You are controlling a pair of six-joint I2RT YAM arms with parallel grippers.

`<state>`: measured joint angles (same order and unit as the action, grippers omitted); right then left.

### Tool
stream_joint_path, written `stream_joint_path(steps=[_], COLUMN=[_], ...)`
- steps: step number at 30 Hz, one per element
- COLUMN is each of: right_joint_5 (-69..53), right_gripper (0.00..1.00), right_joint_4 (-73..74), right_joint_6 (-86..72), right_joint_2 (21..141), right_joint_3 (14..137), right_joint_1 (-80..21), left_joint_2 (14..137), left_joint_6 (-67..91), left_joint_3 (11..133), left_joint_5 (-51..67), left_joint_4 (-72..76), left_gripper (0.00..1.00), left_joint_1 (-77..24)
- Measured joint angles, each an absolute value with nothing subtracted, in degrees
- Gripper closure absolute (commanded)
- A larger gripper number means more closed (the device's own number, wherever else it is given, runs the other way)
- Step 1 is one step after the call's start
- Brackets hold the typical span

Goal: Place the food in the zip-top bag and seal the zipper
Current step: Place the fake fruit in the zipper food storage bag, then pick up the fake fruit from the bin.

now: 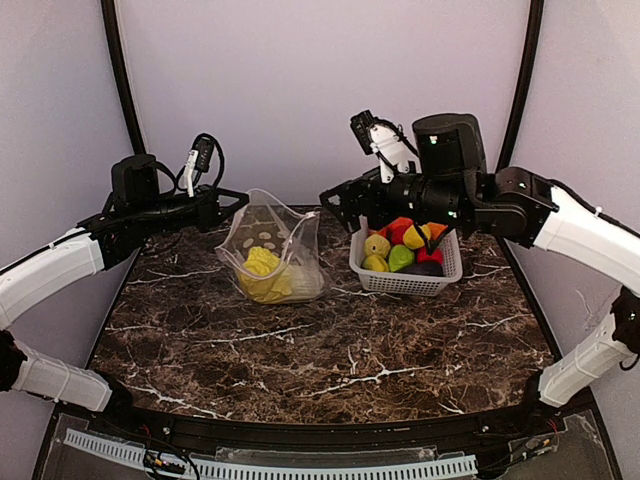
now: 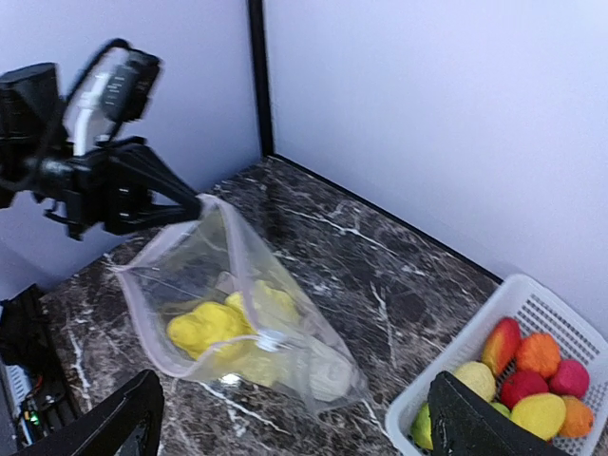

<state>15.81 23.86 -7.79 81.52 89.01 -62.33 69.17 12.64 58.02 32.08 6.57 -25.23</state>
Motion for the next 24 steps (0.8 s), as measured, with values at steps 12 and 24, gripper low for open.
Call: stream_joint_path(steps=[12,24], right_joint_5=[17.4,12.8], right_gripper=[0.06,0.02], right_joint_4=[33.3,31.4], right_joint_6=[-18.3,-20.1], right_joint_2=[82.5,93.6], right_joint_3=[80.0,77.4], right_joint_1=[-39.9,-27.5], left_joint_2=[69.2,69.2], left_joint_6=[12.6,12.6], left_joint_3=[58.0,58.0], left_joint_5=[32.0,31.9], left_joint_4=[6.5,6.5], left_gripper=[0.99,0.99], left_joint_1=[-25.2,-25.2])
